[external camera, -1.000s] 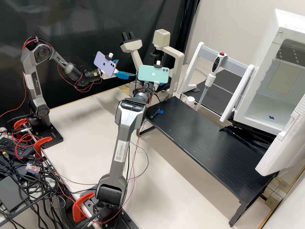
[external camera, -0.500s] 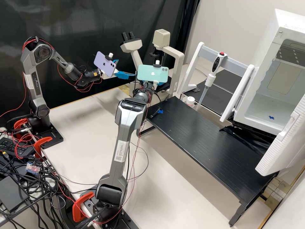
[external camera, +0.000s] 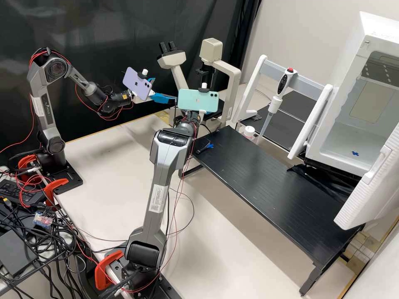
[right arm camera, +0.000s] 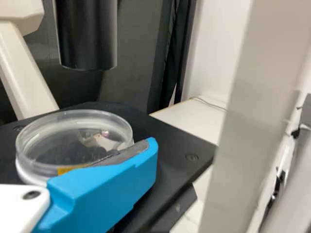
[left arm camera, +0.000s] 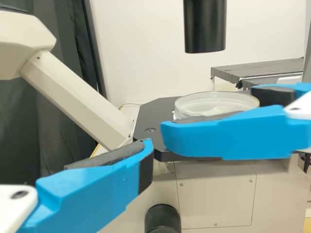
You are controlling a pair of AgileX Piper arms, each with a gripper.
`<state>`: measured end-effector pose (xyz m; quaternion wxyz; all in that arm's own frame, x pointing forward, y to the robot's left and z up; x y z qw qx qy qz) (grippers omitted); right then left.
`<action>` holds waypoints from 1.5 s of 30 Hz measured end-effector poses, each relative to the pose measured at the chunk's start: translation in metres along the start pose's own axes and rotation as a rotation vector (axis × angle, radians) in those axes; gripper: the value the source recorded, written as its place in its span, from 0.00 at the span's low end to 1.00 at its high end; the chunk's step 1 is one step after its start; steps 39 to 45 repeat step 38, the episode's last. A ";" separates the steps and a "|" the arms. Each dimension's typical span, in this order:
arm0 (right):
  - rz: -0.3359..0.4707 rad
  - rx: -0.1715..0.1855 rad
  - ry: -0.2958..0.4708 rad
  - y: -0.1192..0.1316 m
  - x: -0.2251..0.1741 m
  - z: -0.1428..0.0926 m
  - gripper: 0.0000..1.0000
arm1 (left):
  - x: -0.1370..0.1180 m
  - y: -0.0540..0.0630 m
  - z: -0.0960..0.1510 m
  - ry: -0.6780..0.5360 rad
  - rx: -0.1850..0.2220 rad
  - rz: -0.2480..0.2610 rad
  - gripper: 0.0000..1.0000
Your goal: Move the petri dish to the microscope
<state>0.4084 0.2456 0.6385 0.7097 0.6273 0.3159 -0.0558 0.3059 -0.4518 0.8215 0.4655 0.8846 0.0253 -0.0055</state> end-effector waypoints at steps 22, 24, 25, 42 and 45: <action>0.233 -0.107 0.122 0.024 -0.138 0.018 1.00 | 0.000 0.000 0.000 0.000 0.000 0.000 1.00; 0.278 -0.129 0.113 0.024 -0.150 0.021 1.00 | 0.000 0.000 0.000 0.000 0.000 0.000 1.00; 0.326 -0.125 0.090 0.026 -0.159 0.024 1.00 | 0.000 0.000 0.000 0.000 0.000 0.000 1.00; 0.517 -0.086 -0.045 0.027 -0.210 0.076 1.00 | 0.000 0.000 0.000 0.000 0.000 0.000 1.00; 0.517 -0.086 -0.045 0.027 -0.210 0.076 1.00 | 0.000 0.000 0.000 0.000 0.000 0.000 1.00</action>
